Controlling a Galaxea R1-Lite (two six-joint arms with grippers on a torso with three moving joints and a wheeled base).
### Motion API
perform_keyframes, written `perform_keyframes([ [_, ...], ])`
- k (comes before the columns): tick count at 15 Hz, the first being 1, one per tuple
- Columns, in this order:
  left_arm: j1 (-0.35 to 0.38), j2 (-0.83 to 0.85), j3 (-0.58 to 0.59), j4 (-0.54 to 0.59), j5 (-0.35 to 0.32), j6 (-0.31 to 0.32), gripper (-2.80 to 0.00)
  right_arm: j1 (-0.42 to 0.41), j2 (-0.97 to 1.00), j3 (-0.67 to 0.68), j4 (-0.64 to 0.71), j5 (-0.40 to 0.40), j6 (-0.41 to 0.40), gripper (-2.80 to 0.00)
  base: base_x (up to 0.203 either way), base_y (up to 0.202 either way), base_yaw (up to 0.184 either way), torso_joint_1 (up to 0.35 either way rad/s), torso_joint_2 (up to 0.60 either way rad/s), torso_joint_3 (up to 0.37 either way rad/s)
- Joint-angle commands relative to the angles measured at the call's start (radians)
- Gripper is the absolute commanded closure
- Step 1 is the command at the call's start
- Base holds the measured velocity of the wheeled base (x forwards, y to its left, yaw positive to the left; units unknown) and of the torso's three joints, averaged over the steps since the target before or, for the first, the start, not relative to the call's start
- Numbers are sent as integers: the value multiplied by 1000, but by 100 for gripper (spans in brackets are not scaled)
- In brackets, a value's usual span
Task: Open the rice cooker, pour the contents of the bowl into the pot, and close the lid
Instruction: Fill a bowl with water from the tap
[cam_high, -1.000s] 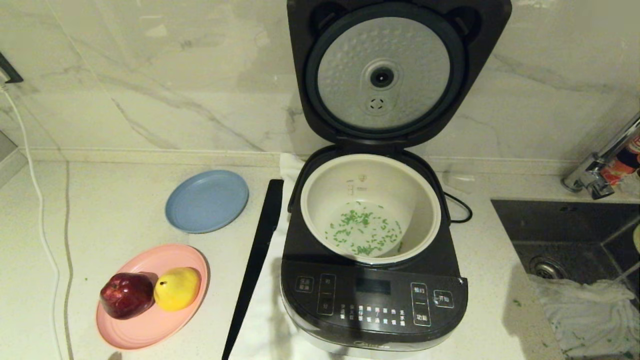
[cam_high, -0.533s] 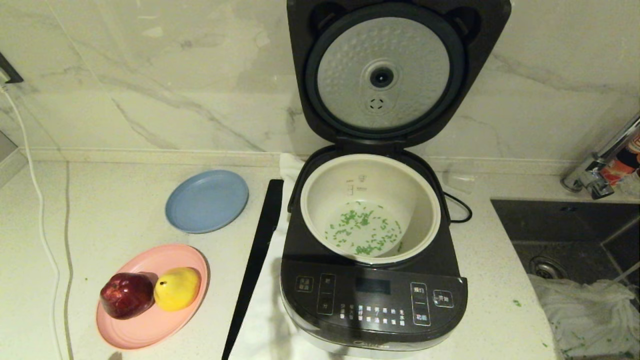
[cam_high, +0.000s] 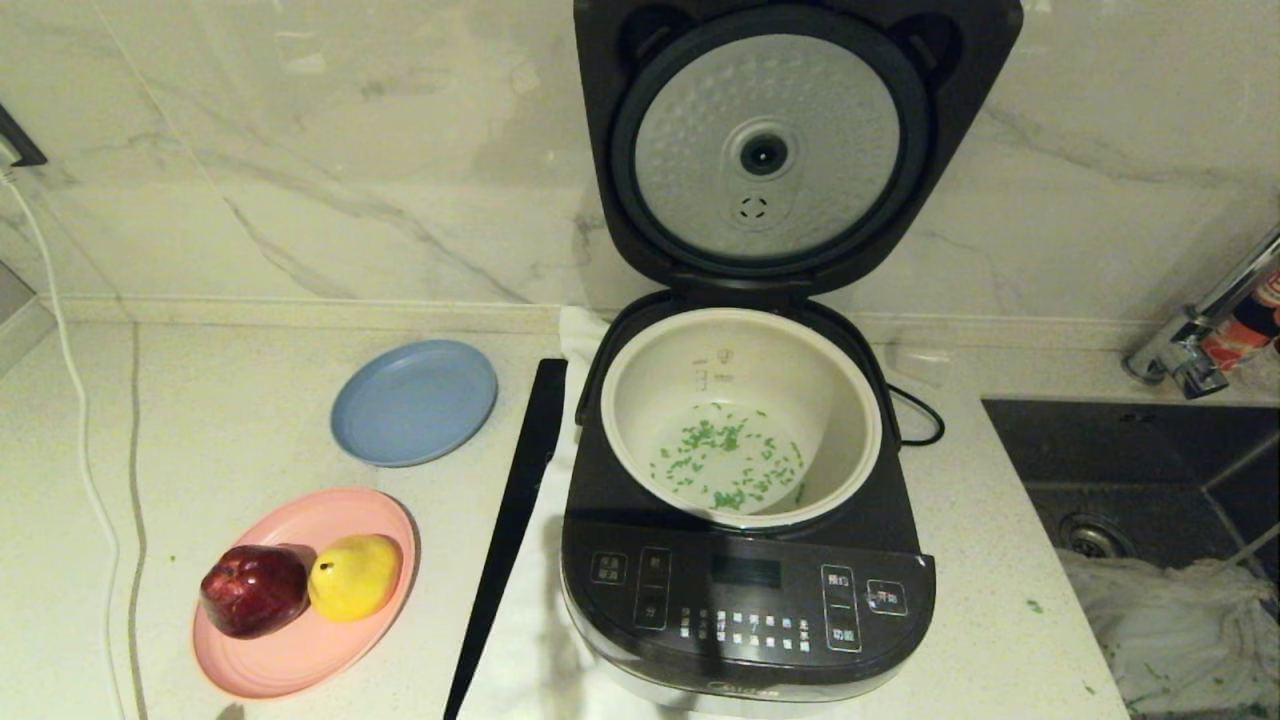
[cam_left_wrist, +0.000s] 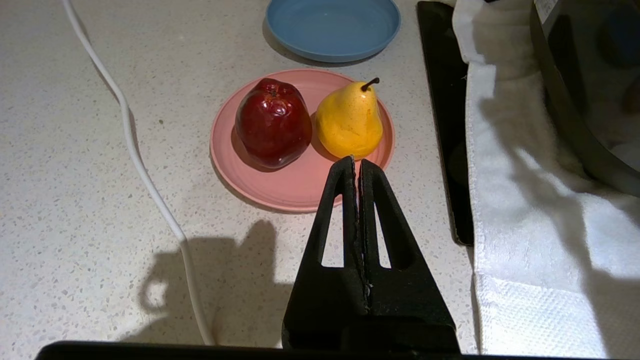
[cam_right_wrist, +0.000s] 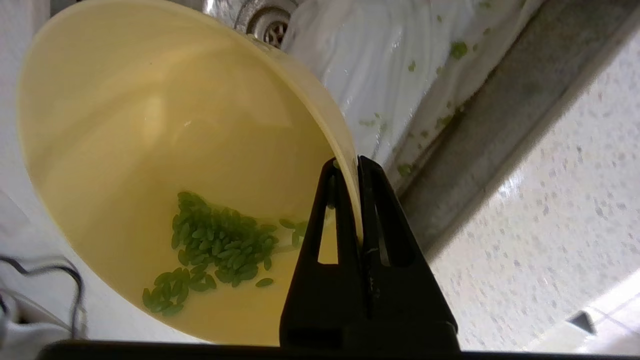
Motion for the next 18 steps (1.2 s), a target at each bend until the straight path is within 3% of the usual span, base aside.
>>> perform_keyframes([
  [1, 0, -1, 3, 0, 0, 0, 0, 2, 50, -47, 1, 10, 29, 0, 0, 0, 0, 0, 0, 0],
  [8, 0, -1, 3, 0, 0, 0, 0, 19, 143, -150, 3, 19, 69, 0, 0, 0, 0, 0, 0, 0],
  [14, 0, -1, 3, 0, 0, 0, 0, 81, 186, -198, 1, 17, 98, 0, 0, 0, 0, 0, 0, 0],
  [18, 0, -1, 4, 0, 0, 0, 0, 113, 212, -278, 1, 12, 158, 0, 0, 0, 0, 0, 0, 0],
])
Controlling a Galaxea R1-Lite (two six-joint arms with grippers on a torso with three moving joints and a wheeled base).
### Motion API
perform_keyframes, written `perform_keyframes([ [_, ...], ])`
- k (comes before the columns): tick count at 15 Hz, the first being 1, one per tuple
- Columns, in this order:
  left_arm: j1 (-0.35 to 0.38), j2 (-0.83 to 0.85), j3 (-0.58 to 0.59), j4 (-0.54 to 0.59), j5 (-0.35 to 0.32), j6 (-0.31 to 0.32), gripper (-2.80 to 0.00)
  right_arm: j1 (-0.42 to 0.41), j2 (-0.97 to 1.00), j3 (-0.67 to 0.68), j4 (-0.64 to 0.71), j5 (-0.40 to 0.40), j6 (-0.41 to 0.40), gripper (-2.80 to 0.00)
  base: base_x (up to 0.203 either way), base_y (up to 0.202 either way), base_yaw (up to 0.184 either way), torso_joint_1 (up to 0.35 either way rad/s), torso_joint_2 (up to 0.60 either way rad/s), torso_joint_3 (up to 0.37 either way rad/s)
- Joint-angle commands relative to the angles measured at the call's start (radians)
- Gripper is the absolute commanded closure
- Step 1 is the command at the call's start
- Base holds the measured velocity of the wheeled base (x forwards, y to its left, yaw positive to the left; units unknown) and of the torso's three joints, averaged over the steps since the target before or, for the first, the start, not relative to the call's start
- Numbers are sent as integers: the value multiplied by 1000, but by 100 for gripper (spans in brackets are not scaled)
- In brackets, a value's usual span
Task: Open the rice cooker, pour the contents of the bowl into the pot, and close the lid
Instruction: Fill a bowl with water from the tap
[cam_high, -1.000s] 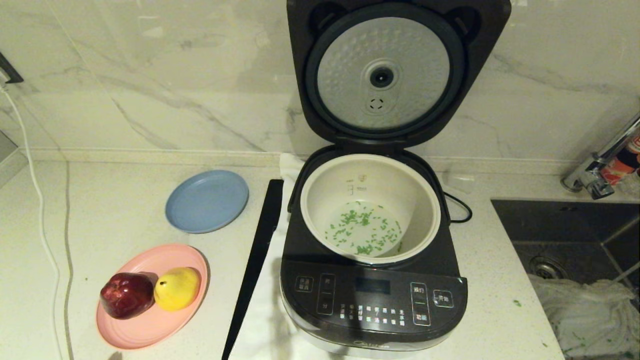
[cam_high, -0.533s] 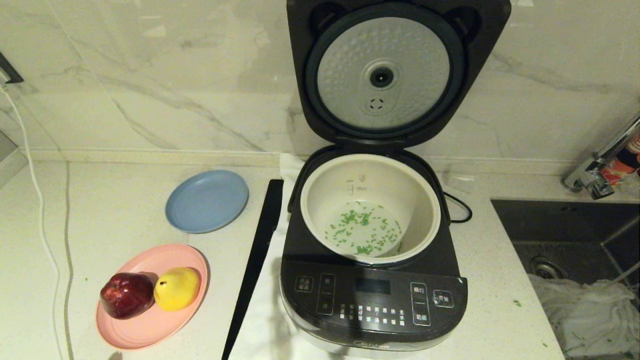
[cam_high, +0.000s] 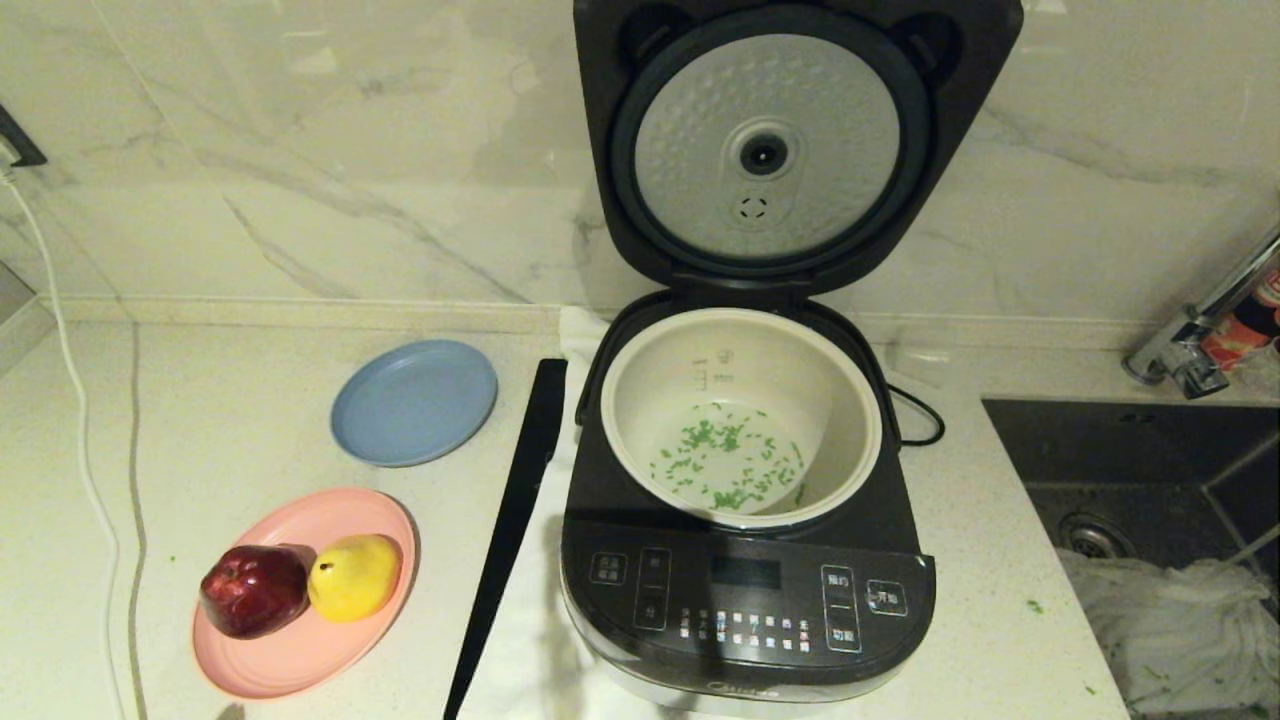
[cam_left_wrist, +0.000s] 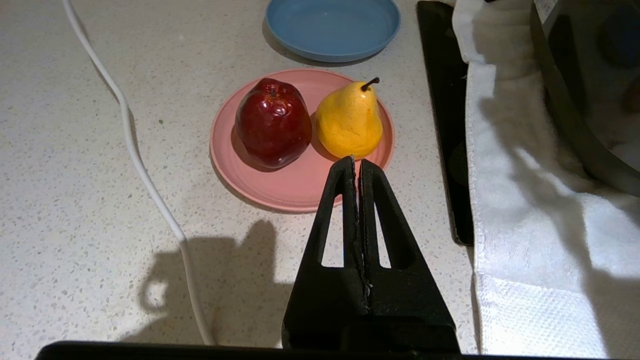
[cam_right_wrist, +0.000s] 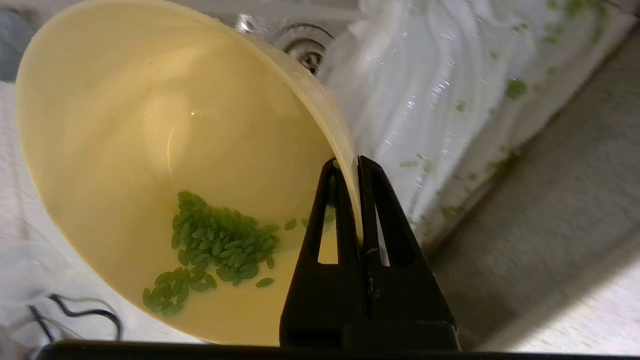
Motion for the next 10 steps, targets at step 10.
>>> perform_keyframes([
  [10, 0, -1, 5, -1, 0, 0, 0, 57, 119, -218, 8, -51, 84, 0, 0, 0, 0, 0, 0, 0],
])
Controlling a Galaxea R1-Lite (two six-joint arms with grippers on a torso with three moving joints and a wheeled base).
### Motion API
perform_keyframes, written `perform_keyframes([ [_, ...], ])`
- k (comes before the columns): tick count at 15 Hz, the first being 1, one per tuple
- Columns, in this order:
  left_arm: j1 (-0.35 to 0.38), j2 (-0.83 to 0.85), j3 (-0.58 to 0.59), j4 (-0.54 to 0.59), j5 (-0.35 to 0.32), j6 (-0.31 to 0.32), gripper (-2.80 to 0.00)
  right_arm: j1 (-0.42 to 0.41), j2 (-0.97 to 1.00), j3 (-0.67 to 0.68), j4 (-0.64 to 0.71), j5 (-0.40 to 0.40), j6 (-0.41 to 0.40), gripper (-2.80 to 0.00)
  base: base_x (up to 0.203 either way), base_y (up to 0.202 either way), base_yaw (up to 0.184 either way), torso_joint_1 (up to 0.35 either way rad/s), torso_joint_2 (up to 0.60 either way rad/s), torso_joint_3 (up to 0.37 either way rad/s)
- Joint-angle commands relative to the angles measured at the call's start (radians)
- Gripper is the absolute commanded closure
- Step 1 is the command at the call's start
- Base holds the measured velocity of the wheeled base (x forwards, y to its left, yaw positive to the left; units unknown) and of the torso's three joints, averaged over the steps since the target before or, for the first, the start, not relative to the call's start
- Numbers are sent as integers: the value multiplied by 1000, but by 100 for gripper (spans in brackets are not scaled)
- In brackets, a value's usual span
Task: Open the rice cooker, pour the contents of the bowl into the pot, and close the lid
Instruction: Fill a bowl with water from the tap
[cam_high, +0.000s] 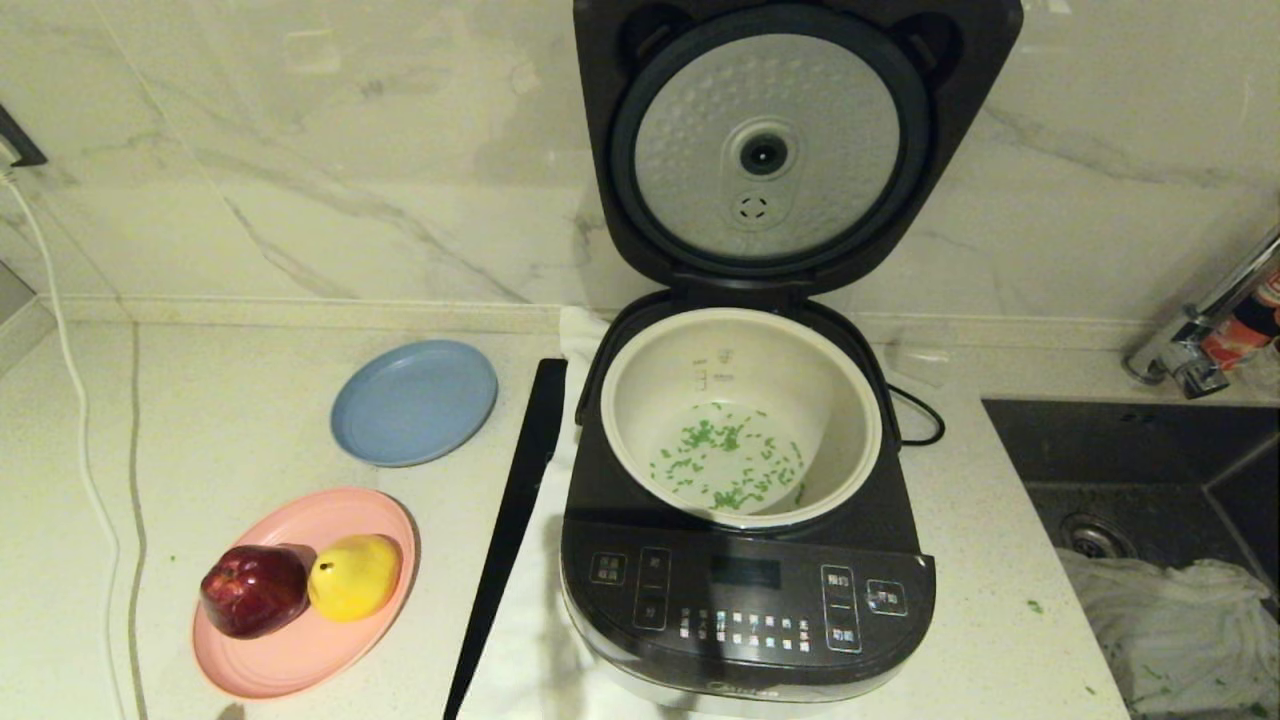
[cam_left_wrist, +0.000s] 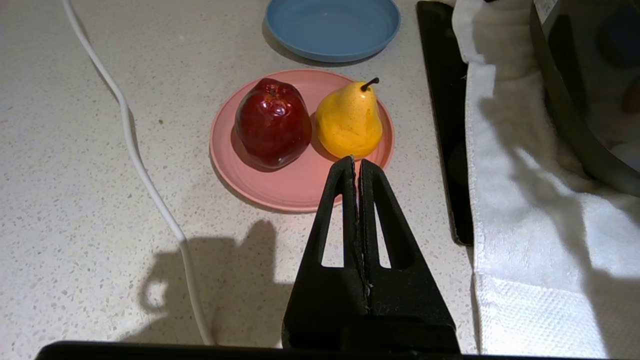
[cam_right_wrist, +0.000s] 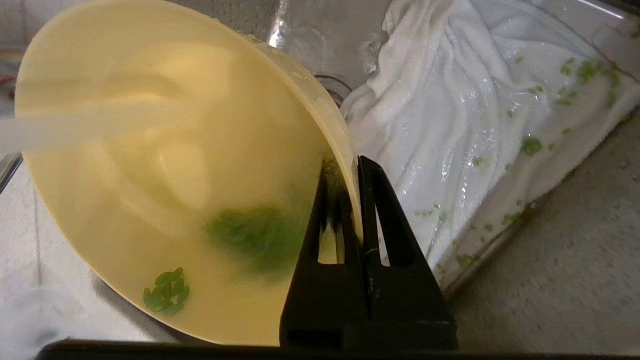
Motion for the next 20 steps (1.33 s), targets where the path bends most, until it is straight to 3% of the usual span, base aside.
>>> perform_keyframes([
  [1, 0, -1, 3, 0, 0, 0, 0, 12, 29, -33, 2, -3, 11, 0, 0, 0, 0, 0, 0, 0],
  [8, 0, -1, 3, 0, 0, 0, 0, 17, 5, -23, 10, -6, 30, 0, 0, 0, 0, 0, 0, 0],
  [12, 0, -1, 3, 0, 0, 0, 0, 19, -77, 79, 6, -19, 14, 0, 0, 0, 0, 0, 0, 0],
  [14, 0, -1, 3, 0, 0, 0, 0, 30, -154, 178, 4, -45, -43, 0, 0, 0, 0, 0, 0, 0],
  [17, 0, -1, 3, 0, 0, 0, 0, 82, -326, 328, 5, -83, -109, 0, 0, 0, 0, 0, 0, 0],
  [20, 0, -1, 3, 0, 0, 0, 0, 207, -539, 463, 18, -104, -127, 0, 0, 0, 0, 0, 0, 0],
])
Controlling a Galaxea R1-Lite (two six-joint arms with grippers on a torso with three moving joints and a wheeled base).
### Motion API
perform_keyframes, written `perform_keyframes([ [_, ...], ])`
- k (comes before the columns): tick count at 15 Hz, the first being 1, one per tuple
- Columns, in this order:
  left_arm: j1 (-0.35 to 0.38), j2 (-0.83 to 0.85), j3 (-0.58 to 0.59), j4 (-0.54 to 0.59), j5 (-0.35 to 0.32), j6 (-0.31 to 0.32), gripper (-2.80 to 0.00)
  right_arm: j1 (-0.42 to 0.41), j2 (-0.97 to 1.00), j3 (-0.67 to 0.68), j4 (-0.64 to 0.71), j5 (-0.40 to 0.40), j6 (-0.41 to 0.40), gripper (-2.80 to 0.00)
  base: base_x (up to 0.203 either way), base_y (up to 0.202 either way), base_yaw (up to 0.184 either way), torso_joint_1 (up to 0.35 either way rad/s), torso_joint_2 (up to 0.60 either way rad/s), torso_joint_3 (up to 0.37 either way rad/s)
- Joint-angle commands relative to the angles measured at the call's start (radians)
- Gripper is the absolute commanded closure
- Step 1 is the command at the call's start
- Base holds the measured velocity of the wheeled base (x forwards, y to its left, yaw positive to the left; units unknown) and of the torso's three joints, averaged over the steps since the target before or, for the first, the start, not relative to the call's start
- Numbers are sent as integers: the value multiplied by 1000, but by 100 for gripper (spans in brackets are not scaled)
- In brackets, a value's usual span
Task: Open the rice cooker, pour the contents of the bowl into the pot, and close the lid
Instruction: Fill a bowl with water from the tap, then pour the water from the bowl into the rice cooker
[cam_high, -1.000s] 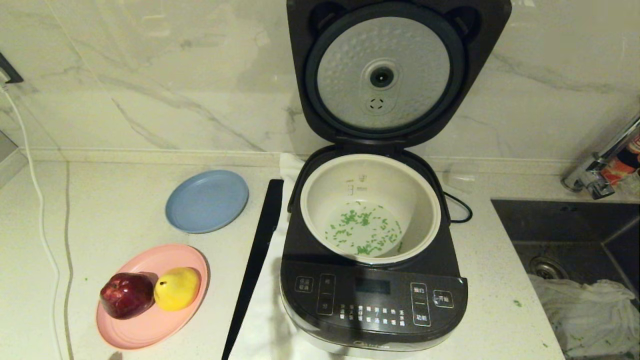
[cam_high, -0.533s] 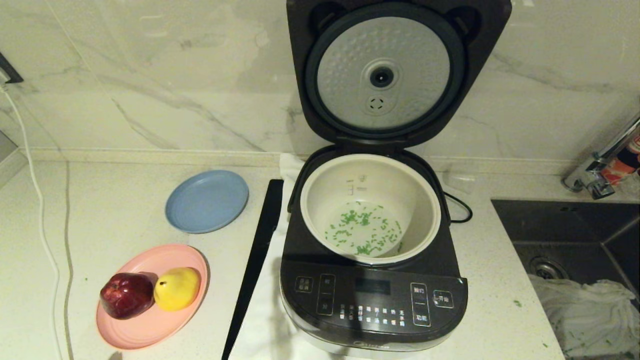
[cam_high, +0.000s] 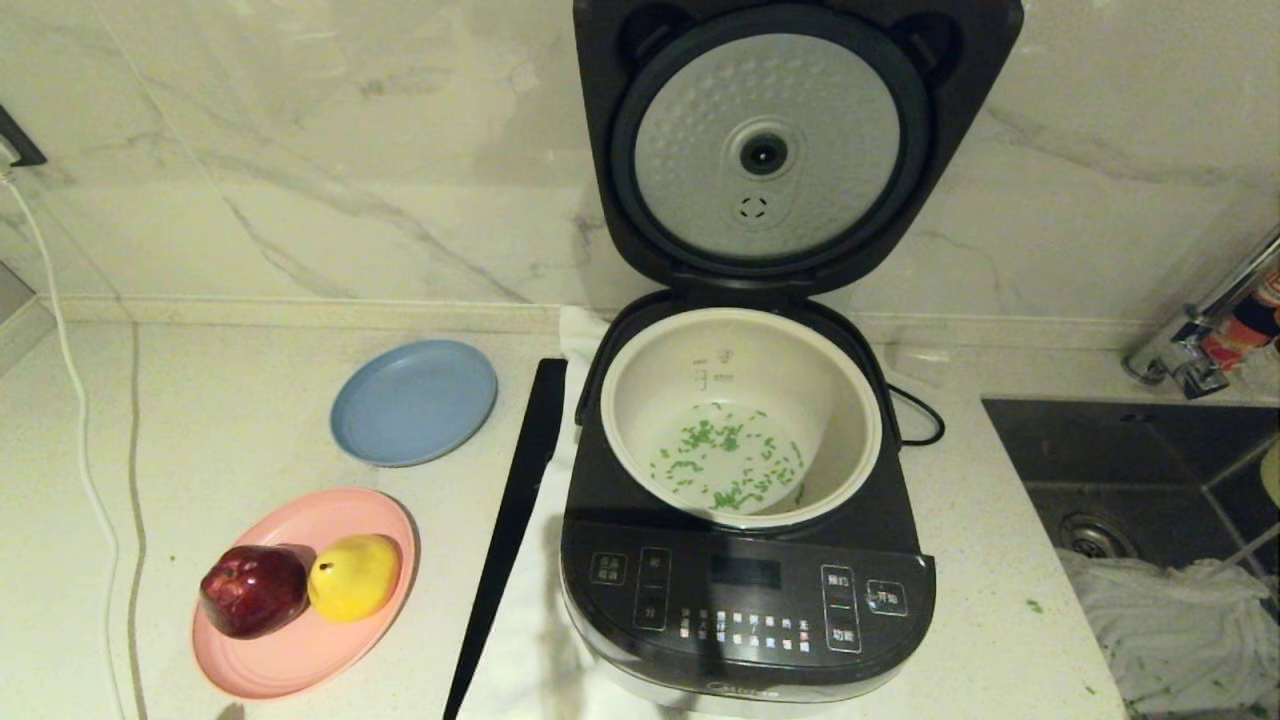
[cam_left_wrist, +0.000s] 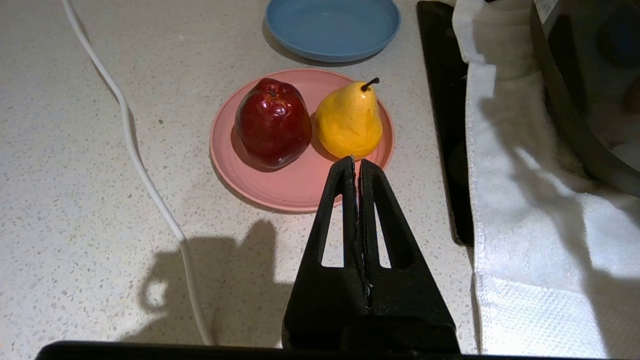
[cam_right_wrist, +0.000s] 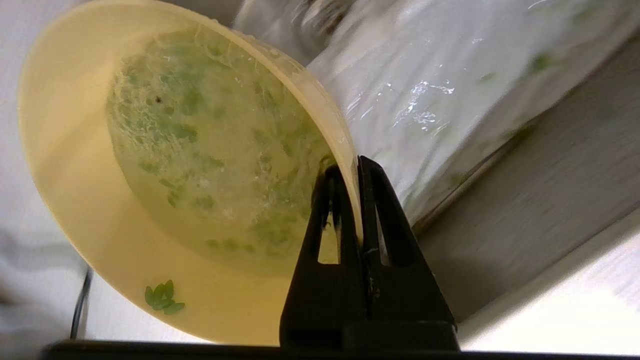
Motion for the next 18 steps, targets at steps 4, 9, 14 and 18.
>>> perform_keyframes([
  [4, 0, -1, 3, 0, 0, 0, 0, 356, -409, 115, 207, -70, 2, 0, 0, 0, 0, 0, 0, 0],
  [9, 0, -1, 3, 0, 0, 0, 0, 720, -535, -26, 460, -90, 74, 0, 0, 0, 0, 0, 0, 0],
  [14, 0, -1, 4, 0, 0, 0, 0, 1069, -500, -196, 576, -250, 136, 0, 0, 0, 0, 0, 0, 0],
  [18, 0, -1, 3, 0, 0, 0, 0, 1350, -376, -338, 578, -429, 196, 0, 0, 0, 0, 0, 0, 0],
])
